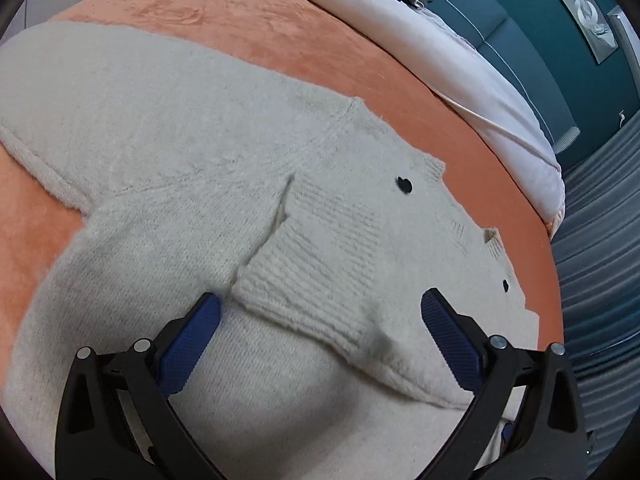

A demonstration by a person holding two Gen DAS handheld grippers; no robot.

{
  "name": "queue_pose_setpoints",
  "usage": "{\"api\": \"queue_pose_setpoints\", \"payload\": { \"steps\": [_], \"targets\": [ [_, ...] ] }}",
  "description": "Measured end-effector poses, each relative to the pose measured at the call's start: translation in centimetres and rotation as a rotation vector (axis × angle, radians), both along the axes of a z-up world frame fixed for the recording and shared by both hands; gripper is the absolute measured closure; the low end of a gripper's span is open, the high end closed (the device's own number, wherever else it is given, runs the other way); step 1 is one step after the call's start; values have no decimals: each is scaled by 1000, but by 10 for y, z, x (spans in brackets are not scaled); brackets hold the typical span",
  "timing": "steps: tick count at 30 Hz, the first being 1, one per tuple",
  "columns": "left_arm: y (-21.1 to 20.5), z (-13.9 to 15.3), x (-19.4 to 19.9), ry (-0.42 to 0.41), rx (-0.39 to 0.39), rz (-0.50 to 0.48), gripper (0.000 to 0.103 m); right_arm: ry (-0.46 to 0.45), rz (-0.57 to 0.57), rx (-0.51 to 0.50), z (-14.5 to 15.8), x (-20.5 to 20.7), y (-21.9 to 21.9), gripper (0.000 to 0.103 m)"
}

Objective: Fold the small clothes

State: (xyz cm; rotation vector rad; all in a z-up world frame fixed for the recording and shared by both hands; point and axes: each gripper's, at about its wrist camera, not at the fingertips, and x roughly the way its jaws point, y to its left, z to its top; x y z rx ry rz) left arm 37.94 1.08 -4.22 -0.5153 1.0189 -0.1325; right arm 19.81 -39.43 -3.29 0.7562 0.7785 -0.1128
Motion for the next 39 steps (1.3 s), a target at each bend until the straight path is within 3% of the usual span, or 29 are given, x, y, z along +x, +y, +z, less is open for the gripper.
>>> {"api": "queue_pose_setpoints", "payload": {
  "steps": [1, 3, 4, 6, 10, 11, 13, 14, 15, 17, 22, 24, 27, 30, 32, 34, 37, 39],
  "targets": [
    [-2, 3, 2, -17, 18, 2, 23, -6, -12, 8, -1, 4, -1, 54],
    [-13, 12, 14, -54, 40, -64, 88, -8, -27, -7, 2, 19, -3, 64],
    [-14, 18, 18, -72, 30, -88, 93, -9, -22, -34, 6, 29, -3, 92],
    [-12, 41, 22, -156, 14, -82, 93, -48, -24, -61, 24, 40, 0, 95],
    [-6, 88, 16, -342, 10, -93, 93, -236, -69, -103, 62, 20, -2, 95],
    [-7, 84, 17, -343, 37, -93, 93, -209, -82, -131, 55, 23, -3, 96],
    [-12, 50, 28, -245, 85, -124, 93, -21, -54, -149, 13, 39, -8, 96],
    [-13, 29, 31, -179, 109, -131, 93, 68, -55, -109, -11, 43, -12, 97],
    [-13, 11, 31, -130, 134, -129, 93, 30, -67, -71, -13, 38, -16, 97],
    [-11, -9, 23, -118, 147, -125, 92, -10, -75, -102, 9, 33, -16, 96],
    [-10, -12, 15, -144, 137, -110, 90, 30, -118, -175, 31, 10, -7, 95],
    [-10, -13, 15, -153, 143, -116, 90, 35, -181, -257, 42, -1, -1, 87],
    [-12, -15, 10, -172, 151, -117, 90, -23, -149, -309, 55, 1, 10, 84],
    [-12, -16, 10, -180, 158, -116, 89, 38, -2, -299, 38, 46, 25, 87],
    [-9, -17, 10, -183, 136, -113, 88, 168, -5, -363, 4, 67, 23, 98],
    [-2, -18, 9, -185, 82, -108, 86, 145, -29, -369, -1, 60, 21, 98],
    [21, -10, 1, -180, -20, -81, 76, 116, -44, -391, 20, 36, 43, 83],
    [46, 1, -16, -211, -18, -34, 52, 74, 21, -413, 29, 15, 72, 83]
  ]
}}
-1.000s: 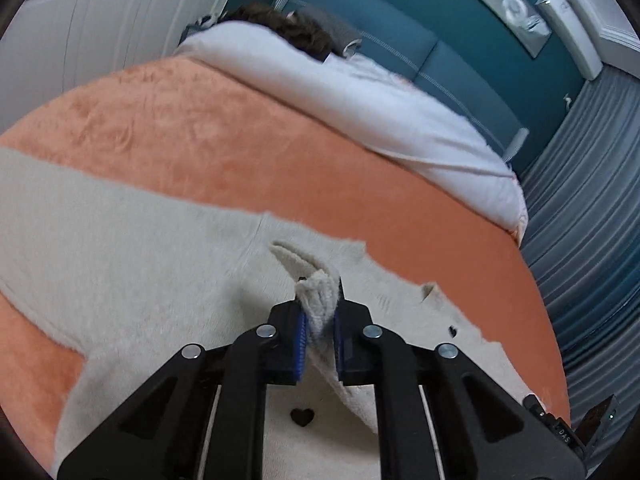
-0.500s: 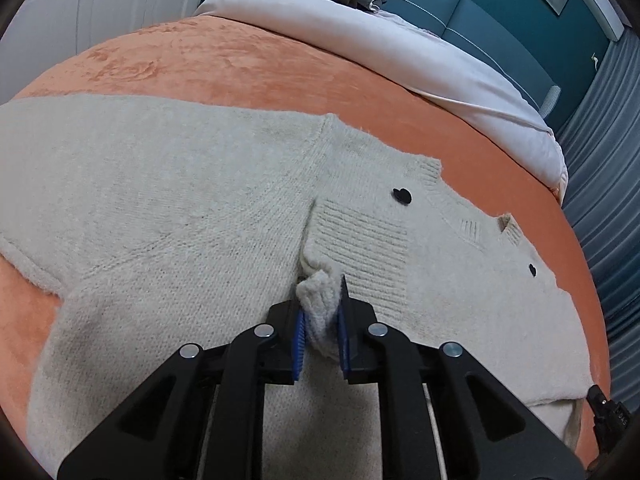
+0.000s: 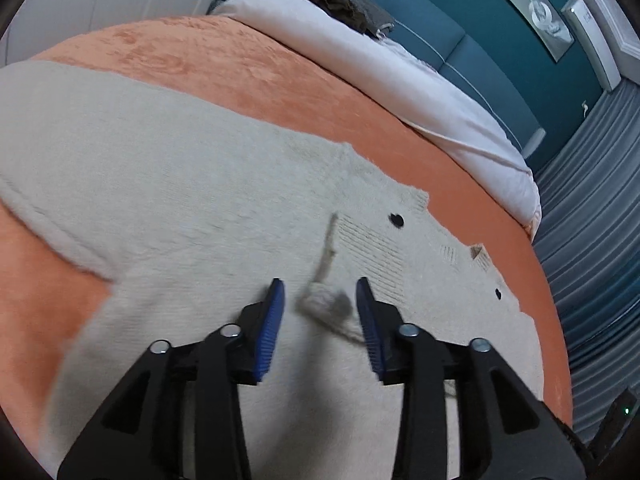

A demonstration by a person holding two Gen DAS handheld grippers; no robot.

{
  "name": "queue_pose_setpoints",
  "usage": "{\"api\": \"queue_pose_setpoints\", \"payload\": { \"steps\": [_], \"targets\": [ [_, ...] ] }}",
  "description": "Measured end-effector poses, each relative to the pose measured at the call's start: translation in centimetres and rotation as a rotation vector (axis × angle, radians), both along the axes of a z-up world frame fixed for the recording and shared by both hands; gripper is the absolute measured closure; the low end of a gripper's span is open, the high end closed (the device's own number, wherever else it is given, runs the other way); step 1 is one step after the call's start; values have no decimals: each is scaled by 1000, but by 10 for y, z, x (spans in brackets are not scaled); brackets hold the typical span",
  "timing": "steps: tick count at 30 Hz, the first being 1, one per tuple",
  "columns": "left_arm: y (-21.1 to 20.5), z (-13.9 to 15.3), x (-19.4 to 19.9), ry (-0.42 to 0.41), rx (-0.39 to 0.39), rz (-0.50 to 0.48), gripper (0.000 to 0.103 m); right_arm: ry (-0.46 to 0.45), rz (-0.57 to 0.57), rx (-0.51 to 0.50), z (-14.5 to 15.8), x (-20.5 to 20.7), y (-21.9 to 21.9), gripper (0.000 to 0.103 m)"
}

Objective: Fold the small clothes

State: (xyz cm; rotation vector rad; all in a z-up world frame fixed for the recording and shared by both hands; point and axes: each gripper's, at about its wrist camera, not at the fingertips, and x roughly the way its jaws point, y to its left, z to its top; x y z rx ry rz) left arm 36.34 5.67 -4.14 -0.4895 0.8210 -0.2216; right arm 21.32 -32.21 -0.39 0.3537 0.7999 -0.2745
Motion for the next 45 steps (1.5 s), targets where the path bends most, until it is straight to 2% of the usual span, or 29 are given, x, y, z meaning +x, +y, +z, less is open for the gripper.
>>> {"api": "queue_pose_setpoints", "payload": {
  "steps": [2, 5, 8, 9, 11, 13, 15, 16, 17, 18, 19, 20, 21, 23, 25, 27, 29, 32, 34, 37, 38, 39, 42, 45],
  "targets": [
    [41, 11, -17, -22, 15, 66, 42, -2, 80, -36, 0, -20, 29, 80],
    [124, 23, -27, 2, 51, 207, 25, 19, 166, -63, -14, -45, 61, 70],
    [218, 28, -29, 33, 117, 404, 24, 58, 177, -72, -24, -48, 76, 64],
    [246, 28, -27, 45, 125, 458, 20, 56, 173, -89, -24, -48, 80, 62],
    [300, 21, -19, 91, 122, 570, 20, 63, 177, -97, -28, -45, 82, 58],
    [340, 9, -11, 139, 75, 650, 20, 56, 177, -94, -30, -49, 85, 57],
    [358, 6, -8, 112, 34, 689, 22, 46, 180, -78, -31, -52, 83, 55],
    [359, 6, -3, 110, 50, 700, 24, 42, 181, -63, -32, -52, 81, 54],
    [358, 7, 1, 115, 68, 699, 36, 36, 184, -52, -34, -51, 79, 52],
    [357, 8, 7, 116, 75, 685, 59, 30, 187, -38, -34, -51, 78, 51],
    [354, 8, 15, 123, 63, 651, 72, 25, 190, -28, -35, -53, 77, 49],
    [355, 11, 20, 132, 55, 632, 91, 20, 197, -18, -35, -52, 76, 46],
    [351, 16, 24, 130, 54, 624, 90, 18, 201, -14, -36, -52, 76, 46],
    [332, 43, 28, 45, 59, 583, 91, 16, 203, -17, -36, -52, 77, 44],
    [293, 81, 30, -53, 103, 481, 91, 10, 205, -14, -36, -53, 78, 44],
    [239, 118, 28, -156, 141, 352, 91, 2, 206, -2, -36, -54, 76, 44],
    [171, 151, 19, -250, 145, 201, 91, -9, 209, 18, -36, -55, 74, 42],
    [61, 172, 0, -298, 98, -39, 91, -23, 217, 50, -36, -56, 71, 40],
    [-9, 161, -16, -265, 75, -180, 90, -30, 221, 65, -36, -56, 71, 39],
    [-94, 115, -37, -166, 60, -322, 80, -44, 228, 98, -36, -56, 68, 37],
    [-115, 94, -44, -114, 67, -340, 61, -49, 229, 113, -36, -56, 67, 37],
    [-127, 75, -51, -74, 70, -327, 50, -55, 230, 128, -35, -56, 65, 37],
    [-124, 34, -66, 28, 14, -256, 45, -67, 238, 173, -34, -57, 61, 35],
    [-84, 12, -74, 98, -80, -151, 39, -66, 239, 213, -31, -55, 56, 34]
  ]
}}
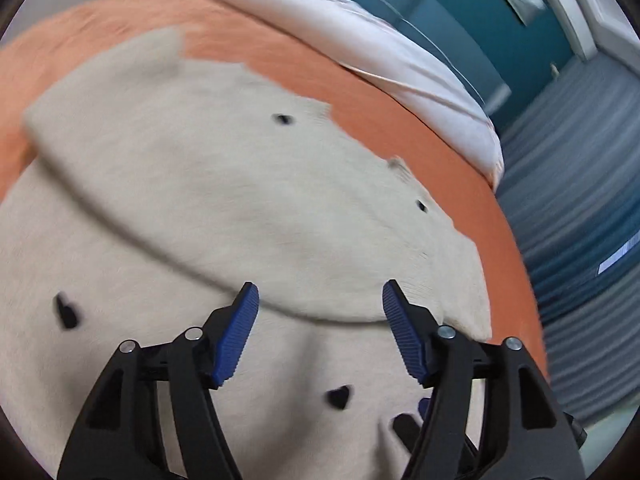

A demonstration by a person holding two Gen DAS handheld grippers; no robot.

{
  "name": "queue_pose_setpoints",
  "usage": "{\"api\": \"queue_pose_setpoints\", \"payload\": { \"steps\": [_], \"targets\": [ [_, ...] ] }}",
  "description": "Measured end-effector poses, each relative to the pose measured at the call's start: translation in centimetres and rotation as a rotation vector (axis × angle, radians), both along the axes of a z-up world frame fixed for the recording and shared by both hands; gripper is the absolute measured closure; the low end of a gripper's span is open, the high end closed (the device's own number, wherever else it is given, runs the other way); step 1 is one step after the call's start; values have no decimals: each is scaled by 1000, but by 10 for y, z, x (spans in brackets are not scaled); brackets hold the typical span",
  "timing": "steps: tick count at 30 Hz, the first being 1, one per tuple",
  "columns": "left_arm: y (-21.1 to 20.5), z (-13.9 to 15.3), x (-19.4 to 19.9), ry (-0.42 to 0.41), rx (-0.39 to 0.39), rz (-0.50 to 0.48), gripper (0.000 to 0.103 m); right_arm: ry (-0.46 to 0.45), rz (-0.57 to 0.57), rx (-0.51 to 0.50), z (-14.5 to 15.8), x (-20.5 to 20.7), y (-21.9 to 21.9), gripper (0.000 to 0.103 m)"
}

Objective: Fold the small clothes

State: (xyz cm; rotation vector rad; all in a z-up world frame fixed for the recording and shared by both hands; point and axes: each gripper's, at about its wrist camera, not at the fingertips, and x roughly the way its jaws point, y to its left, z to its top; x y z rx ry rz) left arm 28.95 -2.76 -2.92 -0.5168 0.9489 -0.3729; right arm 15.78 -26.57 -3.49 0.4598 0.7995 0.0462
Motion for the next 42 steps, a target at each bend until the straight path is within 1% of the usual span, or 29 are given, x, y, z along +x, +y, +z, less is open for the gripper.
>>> {"api": "queue_pose_setpoints", "payload": {
  "steps": [5, 7, 9, 10, 11, 12, 13, 14, 15, 16, 17, 18, 19, 20, 21, 23, 25, 26, 27, 29, 30, 31, 32, 34, 35, 36, 38, 39, 42],
  "targets": [
    [95, 4, 25, 15, -30, 219, 28, -7, -51, -4, 28, 16, -7, 32],
    [127, 2, 44, 50, -63, 288, 28, 25, -55, 38, 29, 35, -8, 32],
    [148, -6, 48, 83, -112, 340, 28, 77, -74, 98, 20, 57, -9, 33],
    [154, -9, 53, 99, -152, 363, 28, 103, -93, 113, 16, 68, -8, 39],
    [164, -9, 52, 110, -185, 377, 28, 120, -106, 110, 13, 74, -6, 49],
    [168, -10, 56, 120, -203, 391, 29, 131, -110, 93, 13, 82, -2, 54],
    [170, -12, 59, 125, -213, 401, 29, 132, -107, 73, 16, 89, 4, 66],
    [170, -12, 62, 125, -211, 407, 30, 129, -96, 67, 18, 93, 9, 86],
    [171, -12, 68, 125, -201, 409, 36, 128, -77, 67, 22, 99, 14, 94],
    [170, -12, 74, 127, -202, 402, 39, 125, -63, 59, 27, 104, 17, 95],
    [169, -11, 78, 129, -213, 395, 48, 95, -55, 40, 40, 109, 21, 96],
    [169, -11, 80, 132, -221, 392, 67, 68, -41, 35, 50, 114, 21, 96],
    [168, -8, 84, 125, -235, 385, 77, 17, -29, 26, 69, 118, 21, 96],
    [168, -4, 82, 111, -239, 380, 94, -33, -27, 12, 87, 120, 20, 97],
    [169, 4, 82, 83, -244, 381, 95, -105, -28, -2, 114, 119, 16, 97],
    [161, 23, 80, 12, -241, 366, 94, -205, -51, -24, 148, 115, 5, 97],
    [145, 27, 83, -5, -219, 310, 94, -247, -91, -54, 161, 111, -15, 97],
    [135, 22, 84, 6, -191, 285, 94, -229, -111, -76, 154, 111, -22, 97],
    [124, 13, 87, 25, -155, 267, 94, -171, -137, -114, 135, 116, -32, 97],
    [104, -14, 91, 96, -77, 249, 95, 11, -166, -153, 73, 129, -50, 97],
    [99, -26, 90, 129, -63, 254, 95, 102, -179, -143, 42, 132, -58, 97],
    [97, -34, 85, 135, -71, 266, 95, 169, -189, -90, 15, 131, -68, 98],
    [97, -34, 81, 110, -69, 275, 95, 129, -203, -24, 10, 122, -76, 98],
    [95, -31, 79, 84, -46, 266, 95, 61, -216, 48, 23, 113, -81, 98],
    [95, -30, 79, 76, -34, 258, 95, 23, -206, 68, 30, 111, -81, 98],
    [94, -31, 79, 66, -20, 250, 94, -2, -198, 50, 33, 110, -79, 98],
    [92, -31, 80, 47, -2, 237, 94, 83, -176, -32, 14, 123, -77, 98],
    [91, -30, 79, 33, 13, 229, 93, 115, -162, -28, 3, 127, -80, 98],
    [87, -31, 77, -10, 41, 207, 93, 71, -176, 33, 17, 119, -86, 96]
  ]
}}
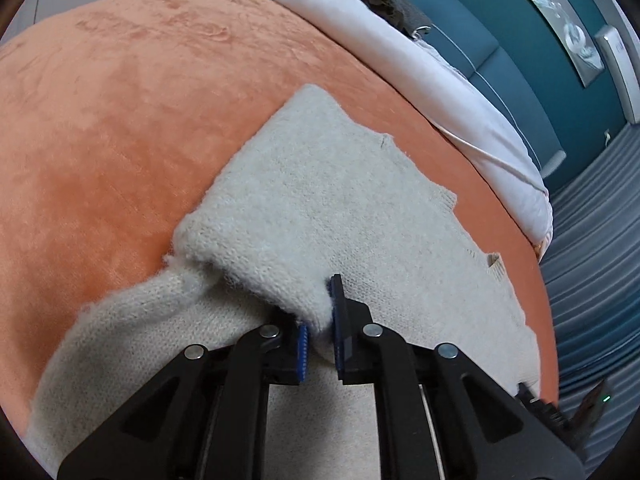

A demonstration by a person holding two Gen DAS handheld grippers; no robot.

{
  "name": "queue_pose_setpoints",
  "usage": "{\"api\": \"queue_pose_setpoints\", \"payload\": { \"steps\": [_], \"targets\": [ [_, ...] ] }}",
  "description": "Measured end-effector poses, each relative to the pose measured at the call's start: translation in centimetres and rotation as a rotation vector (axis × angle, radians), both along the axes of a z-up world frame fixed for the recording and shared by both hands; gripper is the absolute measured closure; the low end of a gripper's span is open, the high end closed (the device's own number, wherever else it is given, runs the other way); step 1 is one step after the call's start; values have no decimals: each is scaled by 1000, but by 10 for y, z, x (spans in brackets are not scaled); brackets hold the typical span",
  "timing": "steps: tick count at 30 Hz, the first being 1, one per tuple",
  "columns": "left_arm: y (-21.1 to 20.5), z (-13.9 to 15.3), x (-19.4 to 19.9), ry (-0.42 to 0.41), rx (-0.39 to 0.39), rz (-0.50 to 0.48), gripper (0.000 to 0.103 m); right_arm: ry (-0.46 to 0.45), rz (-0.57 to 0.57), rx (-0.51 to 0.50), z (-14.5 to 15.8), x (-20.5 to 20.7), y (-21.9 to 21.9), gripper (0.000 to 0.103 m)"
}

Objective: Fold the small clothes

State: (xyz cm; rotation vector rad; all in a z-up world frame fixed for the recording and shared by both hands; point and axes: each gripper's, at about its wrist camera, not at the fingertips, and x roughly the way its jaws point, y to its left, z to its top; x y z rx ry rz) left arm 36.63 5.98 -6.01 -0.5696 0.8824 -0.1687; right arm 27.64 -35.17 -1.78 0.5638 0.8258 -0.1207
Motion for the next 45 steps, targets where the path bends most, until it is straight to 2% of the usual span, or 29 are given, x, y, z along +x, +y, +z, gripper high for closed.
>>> {"api": "queue_pose_setpoints", "payload": {
  "steps": [1, 3, 4, 5, 7, 9, 10, 11, 13, 15, 16, 17, 18, 19, 23, 25, 27, 29, 31, 33, 34, 36, 38, 40, 42, 43, 45],
  "targets": [
    [1, -2, -1, -9, -6, -2, 93, -15, -7, 22, 4, -5, 0, 95],
    [6, -5, -3, -20, -39, 1, 93, -44, -22, 44, 11, -7, -4, 83],
    [7, -6, -3, -26, -52, 2, 93, -41, -34, 42, 10, -8, -8, 70],
    [8, -7, -4, -30, -55, 2, 93, -26, -45, 35, 7, -4, -11, 63],
    [8, -6, -5, -35, -56, 3, 93, 28, -41, 53, -4, 10, -12, 63],
    [9, -2, -6, -36, -46, 16, 93, 39, -18, 29, -5, 20, -9, 74],
    [12, 4, -7, -45, -29, 34, 93, 37, 1, 18, 0, 21, -6, 96],
    [17, 12, -8, -64, -20, 58, 93, 25, 26, 25, 8, 22, -3, 94],
    [30, 21, -7, -96, -39, 92, 92, -71, 39, 1, 33, 14, 2, 95],
    [36, 18, 0, -70, -14, 102, 92, -154, 34, -51, 50, 5, 6, 96],
    [37, 10, 4, -43, 10, 92, 92, -126, 18, -82, 41, 6, 4, 96],
    [38, 2, 6, -26, 15, 80, 93, -53, 17, -90, 24, 14, 2, 96],
    [39, -1, 6, -31, 4, 77, 93, 57, 18, -93, -4, 23, -1, 96],
    [39, 0, 5, -40, 3, 79, 93, 72, 18, -86, -16, 22, -2, 97],
    [34, -1, 2, -61, 34, 74, 93, -54, -15, -61, 6, 12, 0, 96],
    [32, -2, 2, -65, 47, 74, 92, 68, 11, -90, -20, 23, 2, 96],
    [33, -2, 2, -64, 47, 73, 92, 45, -8, -74, -13, 23, 0, 95],
    [36, 0, 0, -57, 15, 58, 90, 47, -45, -37, -1, 14, -3, 83],
    [43, 8, -15, -45, -22, 36, 80, 18, -54, -23, 17, -12, -3, 82],
    [51, 17, -41, -34, -26, 18, 51, 20, -49, -82, 34, -51, 0, 68],
    [58, 22, -60, -22, -10, 7, 44, 27, -48, -115, 40, -76, 0, 52],
    [71, 28, -98, -3, 14, -38, 31, 47, -38, -152, 47, -126, 1, 41],
    [86, 29, -141, 46, 69, -55, 20, 116, -28, -189, 43, -181, 3, 37],
    [105, 24, -182, 92, 59, -40, 17, 200, -43, -206, 32, -230, 5, 37],
    [117, 23, -215, 97, 14, -36, 16, 264, -47, -151, 16, -270, 9, 37],
    [119, 24, -230, 93, 1, -26, 14, 278, -58, -96, 7, -286, 12, 36],
    [118, 25, -250, 101, -33, -10, 10, 240, -90, -28, 2, -314, 13, 33]
  ]
}}
